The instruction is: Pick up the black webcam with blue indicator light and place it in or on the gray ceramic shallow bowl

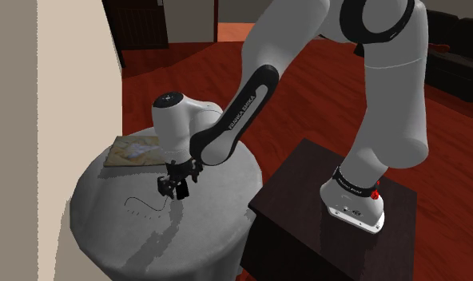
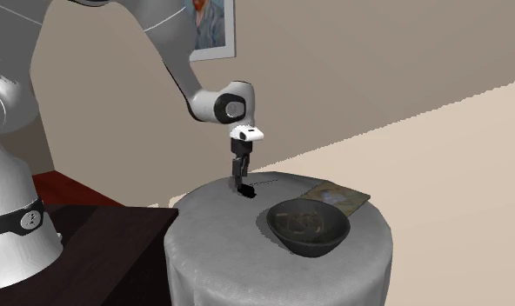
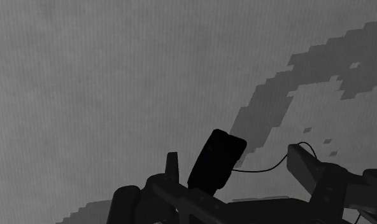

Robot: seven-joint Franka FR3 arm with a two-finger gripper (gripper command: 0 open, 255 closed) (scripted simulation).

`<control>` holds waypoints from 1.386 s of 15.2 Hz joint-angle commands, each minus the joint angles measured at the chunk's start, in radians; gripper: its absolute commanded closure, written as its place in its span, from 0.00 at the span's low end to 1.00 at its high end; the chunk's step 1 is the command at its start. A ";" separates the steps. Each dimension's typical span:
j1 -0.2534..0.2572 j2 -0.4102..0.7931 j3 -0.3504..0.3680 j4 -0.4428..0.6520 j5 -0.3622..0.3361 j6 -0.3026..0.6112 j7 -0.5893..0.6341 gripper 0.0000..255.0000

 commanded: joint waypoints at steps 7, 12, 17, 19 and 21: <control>0.032 0.081 -0.038 0.013 -0.046 0.066 0.035 0.00; 0.032 0.081 -0.038 0.013 -0.046 0.066 0.035 0.00; 0.032 0.081 -0.037 0.013 -0.046 0.066 0.035 1.00; 0.032 0.081 -0.037 0.013 -0.046 0.066 0.035 1.00; 0.032 0.081 -0.037 0.013 -0.046 0.066 0.035 1.00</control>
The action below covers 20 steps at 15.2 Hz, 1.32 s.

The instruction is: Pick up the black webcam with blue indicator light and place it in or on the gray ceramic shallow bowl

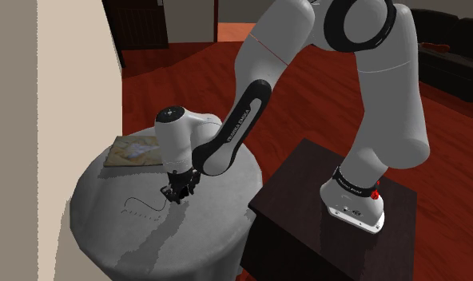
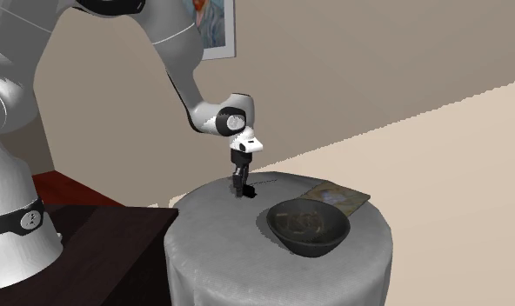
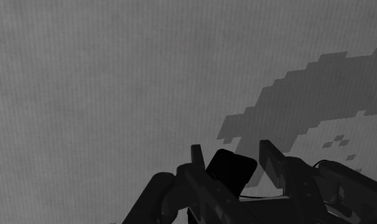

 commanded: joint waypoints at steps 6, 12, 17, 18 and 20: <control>-0.017 -0.046 0.022 -0.009 0.025 -0.036 -0.016 1.00; -0.040 -0.113 0.053 -0.016 0.064 -0.093 -0.042 1.00; -0.057 -0.167 0.075 -0.016 0.098 -0.143 -0.063 1.00; -0.060 -0.177 0.079 -0.015 0.104 -0.153 -0.068 1.00; -0.066 -0.198 0.087 -0.013 0.118 -0.174 -0.076 1.00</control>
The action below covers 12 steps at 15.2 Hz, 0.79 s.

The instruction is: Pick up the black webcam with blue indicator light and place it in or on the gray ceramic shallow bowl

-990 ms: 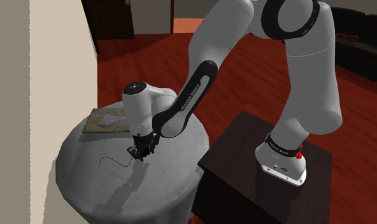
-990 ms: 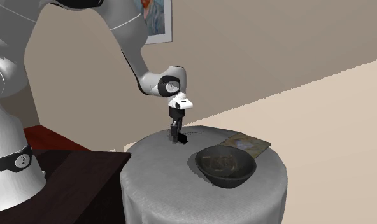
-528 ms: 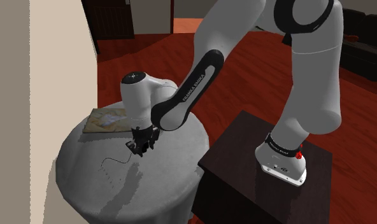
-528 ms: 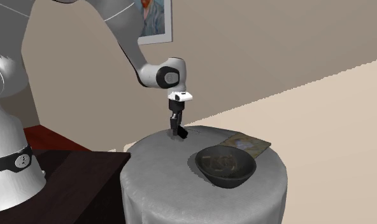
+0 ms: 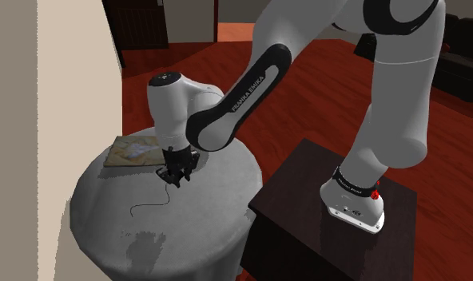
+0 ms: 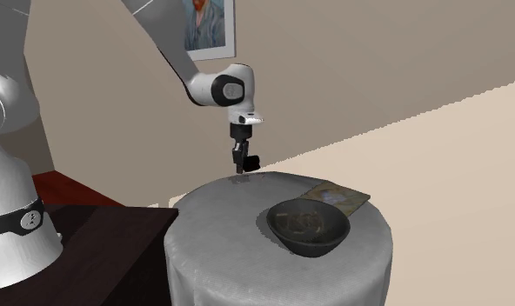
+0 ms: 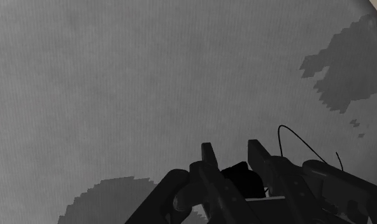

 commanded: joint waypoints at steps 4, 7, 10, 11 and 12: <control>-0.014 -0.051 0.019 0.008 0.034 -0.055 -0.022 1.00; -0.021 -0.080 0.028 0.016 0.053 -0.088 -0.034 1.00; -0.027 -0.107 0.035 0.026 0.071 -0.122 -0.046 1.00; -0.028 -0.113 0.037 0.028 0.076 -0.130 -0.048 1.00; -0.046 -0.125 0.032 0.013 0.083 -0.125 -0.075 1.00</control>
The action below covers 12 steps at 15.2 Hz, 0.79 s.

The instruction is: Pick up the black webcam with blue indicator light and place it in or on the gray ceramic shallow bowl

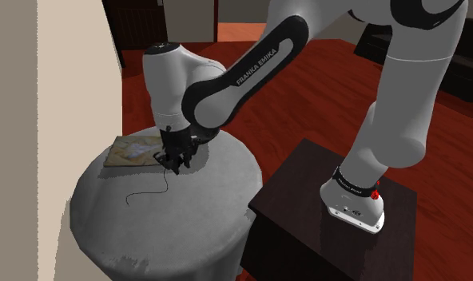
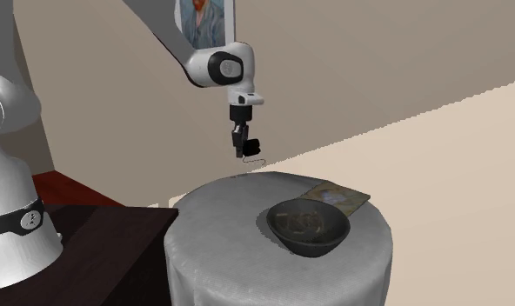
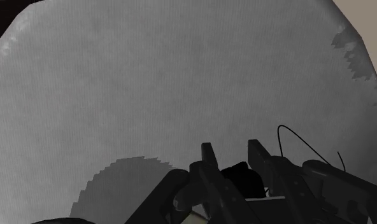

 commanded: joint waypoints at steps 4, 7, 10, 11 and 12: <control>-0.081 -0.052 -0.027 -0.055 0.034 0.011 -0.125 1.00; -0.129 -0.073 -0.050 -0.080 0.049 0.018 -0.205 1.00; -0.176 -0.087 -0.076 -0.096 0.060 0.022 -0.283 1.00; -0.191 -0.090 -0.086 -0.098 0.063 0.023 -0.309 1.00; -0.206 -0.092 -0.095 -0.100 0.065 0.024 -0.334 1.00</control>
